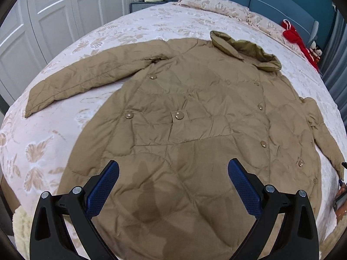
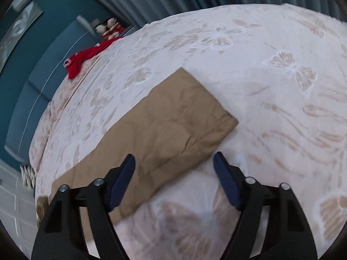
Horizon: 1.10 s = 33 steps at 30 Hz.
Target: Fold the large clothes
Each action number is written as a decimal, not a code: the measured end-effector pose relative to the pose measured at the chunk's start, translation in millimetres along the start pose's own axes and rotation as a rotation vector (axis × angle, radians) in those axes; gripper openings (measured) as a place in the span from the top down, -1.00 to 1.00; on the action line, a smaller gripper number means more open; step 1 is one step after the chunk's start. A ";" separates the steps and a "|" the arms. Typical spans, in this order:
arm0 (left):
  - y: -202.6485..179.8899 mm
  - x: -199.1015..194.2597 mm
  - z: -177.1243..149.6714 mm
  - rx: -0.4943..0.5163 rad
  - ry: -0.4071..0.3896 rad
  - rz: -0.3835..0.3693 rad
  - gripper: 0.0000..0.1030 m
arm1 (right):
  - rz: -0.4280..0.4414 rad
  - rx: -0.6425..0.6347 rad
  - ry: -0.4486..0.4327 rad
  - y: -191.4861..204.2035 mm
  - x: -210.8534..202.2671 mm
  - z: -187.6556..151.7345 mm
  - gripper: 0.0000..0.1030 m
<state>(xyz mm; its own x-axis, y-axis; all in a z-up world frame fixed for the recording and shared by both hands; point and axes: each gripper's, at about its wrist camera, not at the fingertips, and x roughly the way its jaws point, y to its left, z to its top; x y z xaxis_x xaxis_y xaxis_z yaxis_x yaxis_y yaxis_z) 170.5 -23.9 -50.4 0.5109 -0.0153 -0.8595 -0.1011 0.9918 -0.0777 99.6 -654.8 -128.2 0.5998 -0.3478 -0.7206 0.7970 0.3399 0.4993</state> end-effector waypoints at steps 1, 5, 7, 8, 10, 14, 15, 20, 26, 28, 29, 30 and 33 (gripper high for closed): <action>-1.0 3.7 0.2 0.000 0.005 0.003 -0.90 | 0.000 0.008 -0.013 -0.6 0.8 1.0 -0.23; -3.2 17.7 -1.7 -0.002 0.030 0.010 -0.90 | 0.012 0.021 -0.021 3.6 10.3 9.6 0.54; -4.1 22.0 -2.3 0.001 0.036 0.013 -0.90 | 0.053 0.022 -0.024 11.0 12.9 14.7 0.76; -3.7 23.9 -2.8 0.004 0.038 0.015 -0.90 | 0.070 0.014 -0.029 16.6 10.5 14.9 0.79; -2.5 26.5 -3.2 0.003 0.040 0.017 -0.90 | 0.121 -0.018 -0.048 32.7 3.2 15.5 0.83; 3.7 26.8 -3.8 -0.013 0.040 0.011 -0.90 | 0.240 -0.158 -0.087 87.4 -21.4 8.3 0.88; 4.9 26.3 -3.3 -0.016 0.037 0.011 -0.90 | 0.288 -0.198 -0.083 106.6 -29.4 2.4 0.88; 15.2 21.0 0.1 -0.047 0.027 0.004 -0.90 | 0.514 -0.377 -0.023 196.8 -68.9 -51.3 0.89; 31.0 15.7 2.7 -0.068 0.017 0.000 -0.90 | 0.676 -0.617 0.149 288.1 -91.4 -165.6 0.89; 37.9 15.1 4.9 -0.084 0.015 -0.008 -0.90 | 0.712 -0.675 0.204 307.2 -93.5 -203.4 0.89; 44.0 15.6 7.6 -0.098 0.017 -0.014 -0.90 | 0.726 -0.703 0.232 316.9 -94.6 -224.6 0.89; 47.3 15.9 9.0 -0.107 0.018 -0.018 -0.90 | 0.735 -0.719 0.251 322.8 -96.2 -238.8 0.89; 62.3 16.8 16.9 -0.149 0.015 -0.033 -0.90 | 0.769 -0.750 0.339 343.8 -94.1 -288.3 0.89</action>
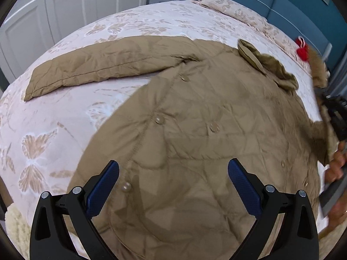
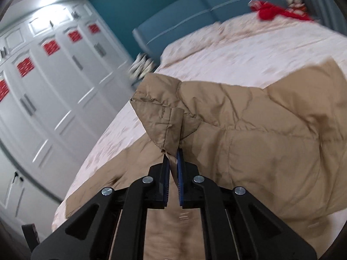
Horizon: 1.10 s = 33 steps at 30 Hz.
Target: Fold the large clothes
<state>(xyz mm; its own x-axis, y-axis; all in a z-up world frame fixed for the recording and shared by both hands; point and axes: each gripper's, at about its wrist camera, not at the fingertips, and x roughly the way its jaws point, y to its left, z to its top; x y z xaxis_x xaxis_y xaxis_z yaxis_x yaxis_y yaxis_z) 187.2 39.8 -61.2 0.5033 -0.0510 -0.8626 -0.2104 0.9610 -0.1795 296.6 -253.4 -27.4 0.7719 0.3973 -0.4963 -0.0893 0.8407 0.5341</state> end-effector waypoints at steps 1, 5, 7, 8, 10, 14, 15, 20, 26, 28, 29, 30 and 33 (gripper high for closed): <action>5.7 -0.4 3.6 -0.015 -0.006 -0.004 -0.90 | 0.019 -0.008 0.032 12.3 16.0 -7.5 0.89; 20.5 0.9 11.6 -0.053 -0.009 -0.018 -0.90 | 0.042 -0.041 0.128 43.8 55.5 -35.7 0.89; 27.6 4.0 15.1 -0.075 -0.002 -0.033 -0.90 | 0.036 -0.058 0.174 52.0 78.8 -47.4 0.89; 29.7 5.1 16.2 -0.082 0.000 -0.039 -0.90 | 0.033 -0.069 0.198 56.2 89.6 -54.2 0.89; 33.9 8.9 20.3 -0.099 0.005 -0.057 -0.90 | 0.018 -0.096 0.233 62.1 103.6 -61.8 0.85; 37.7 21.1 32.4 -0.153 0.032 -0.140 -0.90 | -0.004 -0.150 0.240 79.3 96.4 -66.1 0.23; 38.4 26.6 38.3 -0.181 0.048 -0.174 -0.90 | 0.009 -0.144 0.227 80.8 91.0 -64.7 0.10; 29.6 54.4 70.8 -0.306 0.074 -0.301 -0.90 | -0.016 0.007 0.088 31.2 7.7 -51.5 -0.01; -5.2 94.3 103.3 -0.347 0.148 -0.361 -0.90 | -0.199 0.187 0.002 -66.6 -70.1 -51.9 -0.05; -16.6 97.4 109.8 -0.342 0.149 -0.361 -0.90 | -0.220 0.250 -0.019 -91.8 -84.6 -51.7 -0.05; -19.8 98.2 111.7 -0.339 0.147 -0.371 -0.90 | -0.217 0.288 -0.030 -104.9 -90.1 -52.1 -0.05; -24.9 98.1 113.7 -0.337 0.148 -0.372 -0.90 | -0.201 0.329 -0.038 -116.3 -93.2 -52.7 -0.05; -35.8 101.7 118.6 -0.327 0.149 -0.389 -0.82 | -0.148 0.431 -0.050 -138.0 -89.6 -55.5 -0.05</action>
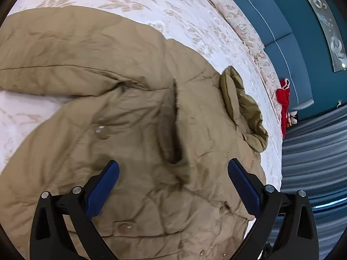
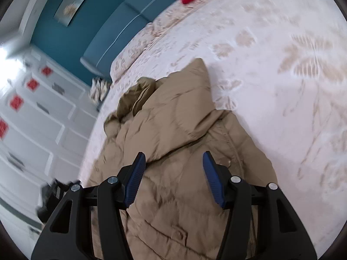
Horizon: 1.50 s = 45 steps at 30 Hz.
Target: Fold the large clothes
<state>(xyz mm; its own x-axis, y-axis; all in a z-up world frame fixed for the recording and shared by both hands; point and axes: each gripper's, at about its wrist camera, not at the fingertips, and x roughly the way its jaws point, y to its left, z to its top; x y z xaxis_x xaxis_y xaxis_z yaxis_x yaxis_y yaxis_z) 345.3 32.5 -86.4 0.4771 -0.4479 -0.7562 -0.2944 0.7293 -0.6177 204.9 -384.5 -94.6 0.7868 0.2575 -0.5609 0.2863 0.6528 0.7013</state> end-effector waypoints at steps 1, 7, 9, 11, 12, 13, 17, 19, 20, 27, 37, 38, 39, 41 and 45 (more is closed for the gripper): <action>-2.6 3.0 0.6 0.008 0.007 0.000 -0.64 | 0.016 0.033 0.003 -6.6 4.1 3.0 -0.05; -13.1 19.7 10.0 0.057 0.058 -0.024 0.89 | 0.085 0.193 -0.002 -24.5 32.1 19.2 0.12; -17.4 11.0 15.6 0.080 0.021 -0.045 0.92 | 0.095 0.229 -0.009 -27.9 38.8 26.0 0.16; -23.0 0.4 20.3 0.113 -0.015 -0.063 0.95 | 0.118 0.278 -0.026 -32.1 47.6 36.4 0.20; -25.5 -4.4 21.4 0.127 -0.030 -0.070 0.95 | 0.124 0.299 -0.029 -34.5 50.3 40.2 0.26; -28.6 -8.4 22.9 0.142 -0.042 -0.080 0.95 | 0.139 0.326 -0.035 -36.3 53.0 44.3 0.64; -32.5 -23.7 17.7 0.239 -0.113 -0.067 0.96 | 0.191 0.275 -0.157 -22.6 26.6 54.5 0.98; -26.5 -6.0 8.9 0.303 -0.094 -0.008 0.94 | 0.125 0.173 -0.188 -12.7 17.9 54.0 0.98; -21.4 6.0 5.4 0.314 -0.077 0.025 0.94 | 0.036 0.115 -0.163 -9.0 23.7 53.5 0.98; 10.5 35.5 -8.3 0.317 -0.070 0.045 0.86 | -0.190 -0.017 -0.029 -18.4 53.8 39.7 0.99; 4.9 42.9 -32.8 0.447 -0.200 0.134 0.78 | -0.288 -0.141 -0.069 9.1 12.5 19.6 0.84; 5.8 43.0 -33.0 0.449 -0.206 0.133 0.78 | -0.277 -0.133 -0.095 14.5 0.9 15.8 0.84; 6.0 42.4 -33.5 0.449 -0.209 0.132 0.78 | -0.235 -0.139 -0.105 24.7 -7.2 11.5 0.84; 6.0 42.6 -34.1 0.450 -0.215 0.128 0.78 | -0.173 -0.199 -0.068 55.6 -4.0 4.2 0.87; 5.3 43.6 -34.0 0.445 -0.219 0.119 0.78 | -0.117 -0.431 0.048 129.6 37.1 -31.7 0.87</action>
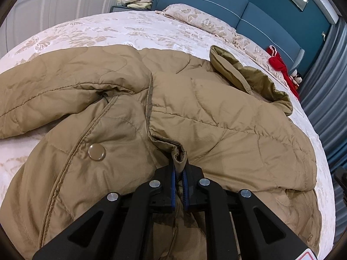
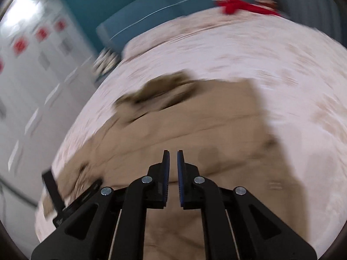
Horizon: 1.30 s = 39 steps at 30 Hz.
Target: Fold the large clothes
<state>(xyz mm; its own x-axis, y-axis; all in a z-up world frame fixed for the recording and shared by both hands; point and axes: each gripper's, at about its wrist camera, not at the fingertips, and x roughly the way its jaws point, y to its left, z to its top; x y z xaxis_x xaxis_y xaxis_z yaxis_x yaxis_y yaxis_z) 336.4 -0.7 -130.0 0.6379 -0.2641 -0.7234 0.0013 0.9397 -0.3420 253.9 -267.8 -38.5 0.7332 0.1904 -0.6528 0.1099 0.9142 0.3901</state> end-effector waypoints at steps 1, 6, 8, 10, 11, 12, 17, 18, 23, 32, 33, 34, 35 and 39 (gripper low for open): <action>0.7 0.3 0.0 -0.001 -0.001 -0.002 0.78 | 0.005 -0.034 0.021 15.4 9.3 -4.2 0.88; 2.7 -1.9 -3.1 -0.007 -0.012 -0.014 0.78 | 0.019 -0.115 0.082 67.5 54.8 -20.5 0.89; 5.8 -1.1 -3.3 -0.021 -0.014 -0.032 0.78 | 0.002 -0.151 0.105 80.7 72.1 -27.0 0.91; 8.1 -0.8 -4.0 -0.032 -0.017 -0.045 0.78 | -0.013 -0.157 0.132 81.9 87.9 -33.2 0.95; 9.3 -0.5 -4.5 -0.038 -0.019 -0.053 0.78 | -0.029 -0.157 0.142 80.1 94.0 -37.1 0.97; 10.1 -0.2 -4.8 -0.043 -0.022 -0.059 0.78 | -0.037 -0.154 0.150 79.2 98.5 -40.1 0.98; 12.6 -0.5 -6.0 -0.058 -0.029 -0.080 0.78 | -0.033 -0.124 0.175 64.5 112.8 -51.3 1.00; 13.2 -0.7 -6.1 -0.062 -0.030 -0.085 0.78 | -0.033 -0.125 0.173 63.8 113.9 -53.2 1.00; 18.3 -7.5 -5.1 -0.104 -0.027 -0.118 0.75 | -0.071 -0.183 0.157 68.5 118.3 -61.9 1.00; 115.0 -119.9 -9.4 -0.344 -0.143 -0.107 -0.42 | -0.116 -0.261 0.136 75.6 119.2 -66.4 1.00; 137.8 -135.7 -9.0 -0.384 -0.169 -0.072 -0.44 | -0.120 -0.265 0.137 75.9 119.3 -66.3 1.00; 164.3 -149.8 -8.5 -0.429 -0.180 -0.027 -0.46 | -0.122 -0.267 0.137 76.5 119.5 -66.2 1.00; 190.2 -160.4 -8.3 -0.478 -0.178 0.017 -0.46 | -0.126 -0.270 0.137 77.6 119.6 -66.4 1.00; 289.3 -199.2 -20.1 -0.708 -0.213 0.147 -0.46 | -0.122 -0.268 0.137 76.6 119.2 -66.5 1.00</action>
<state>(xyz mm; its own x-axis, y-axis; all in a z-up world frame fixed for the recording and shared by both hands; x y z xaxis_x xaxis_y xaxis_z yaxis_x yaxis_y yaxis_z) 194.3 319.4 -96.9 0.7283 -0.0315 -0.6846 -0.5449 0.5793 -0.6063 305.1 -151.3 -129.6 0.6261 0.1038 -0.7728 -0.0030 0.9914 0.1307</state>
